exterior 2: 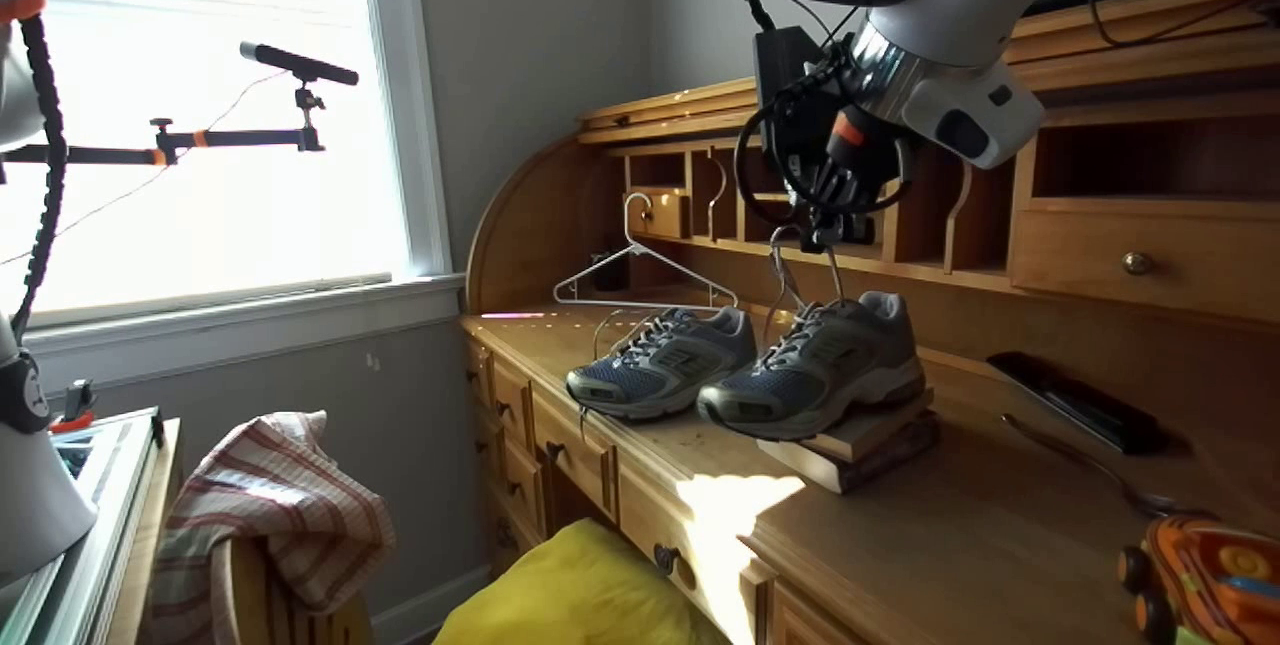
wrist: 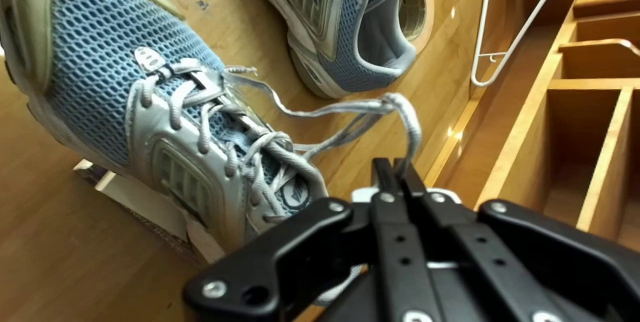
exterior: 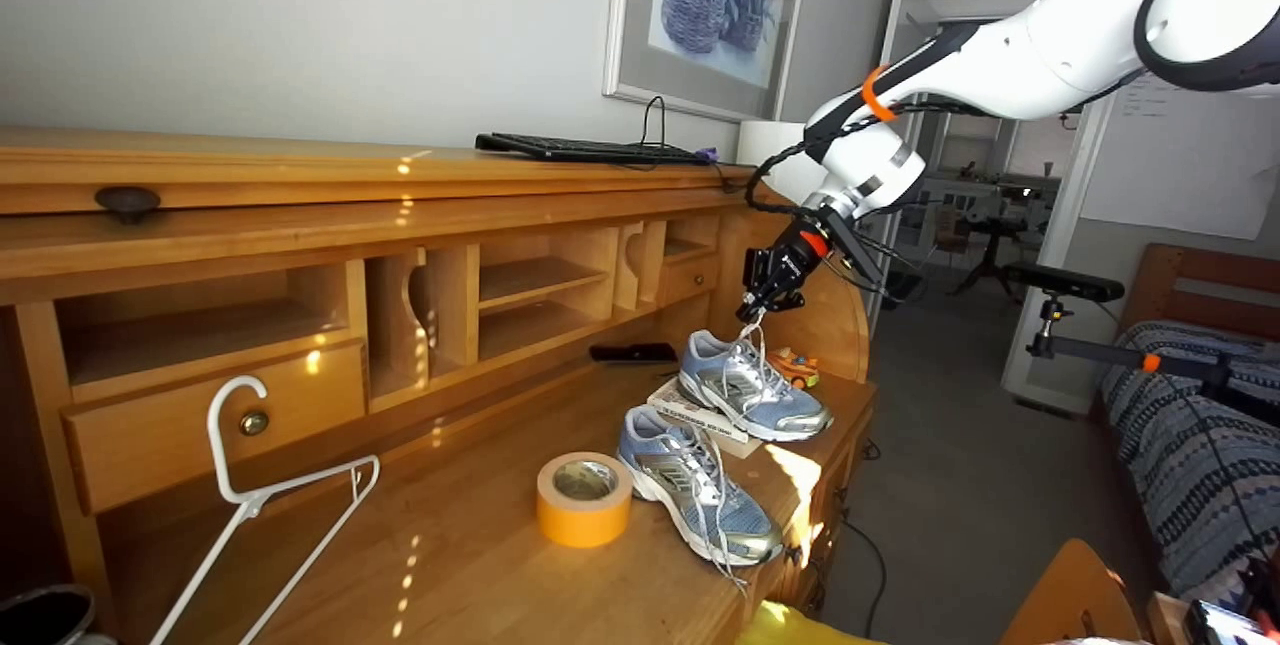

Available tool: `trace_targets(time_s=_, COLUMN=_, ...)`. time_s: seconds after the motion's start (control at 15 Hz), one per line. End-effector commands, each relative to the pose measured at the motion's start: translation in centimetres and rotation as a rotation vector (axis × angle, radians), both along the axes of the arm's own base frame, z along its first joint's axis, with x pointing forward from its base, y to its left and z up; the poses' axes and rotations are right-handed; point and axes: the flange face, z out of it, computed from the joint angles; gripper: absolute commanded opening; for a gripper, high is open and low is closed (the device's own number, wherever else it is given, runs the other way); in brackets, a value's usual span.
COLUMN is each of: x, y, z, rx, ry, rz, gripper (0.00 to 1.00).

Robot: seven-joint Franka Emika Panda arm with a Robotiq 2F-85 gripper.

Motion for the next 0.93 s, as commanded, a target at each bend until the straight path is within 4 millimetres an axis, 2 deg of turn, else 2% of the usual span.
trace_targets(time_s=0.0, x=1.2, y=0.8, z=0.4, rx=-0.008, ry=-0.053, rz=0.021, gripper=0.0)
trace_targets(time_s=0.13, x=1.6, y=1.1, z=1.2, rx=-0.029, ry=-0.078, rz=0.054, gripper=0.01)
trace_targets(time_s=0.2, x=1.6, y=1.2, z=1.5, rx=-0.038, ry=-0.091, rz=0.068, gripper=0.06)
trace_targets(time_s=0.27, x=1.6, y=1.1, z=1.6, rx=-0.042, ry=-0.101, rz=0.069, gripper=0.29)
trace_targets(time_s=0.33, x=1.6, y=1.0, z=1.7, rx=-0.048, ry=-0.11, rz=0.069, gripper=0.31)
trace_targets(time_s=0.4, x=1.5, y=0.8, z=1.7, rx=-0.043, ry=-0.116, rz=0.064, gripper=0.27)
trace_targets(time_s=0.53, x=1.3, y=0.4, z=1.7, rx=-0.042, ry=-0.123, rz=0.054, gripper=0.4)
trace_targets(time_s=0.6, x=1.2, y=0.1, z=1.7, rx=-0.037, ry=-0.129, rz=0.045, gripper=0.51)
trace_targets(time_s=0.67, x=1.1, y=-0.1, z=1.7, rx=-0.03, ry=-0.132, rz=0.034, gripper=0.57)
trace_targets(time_s=0.87, x=0.9, y=-0.6, z=1.8, rx=-0.024, ry=-0.142, rz=0.013, gripper=0.57)
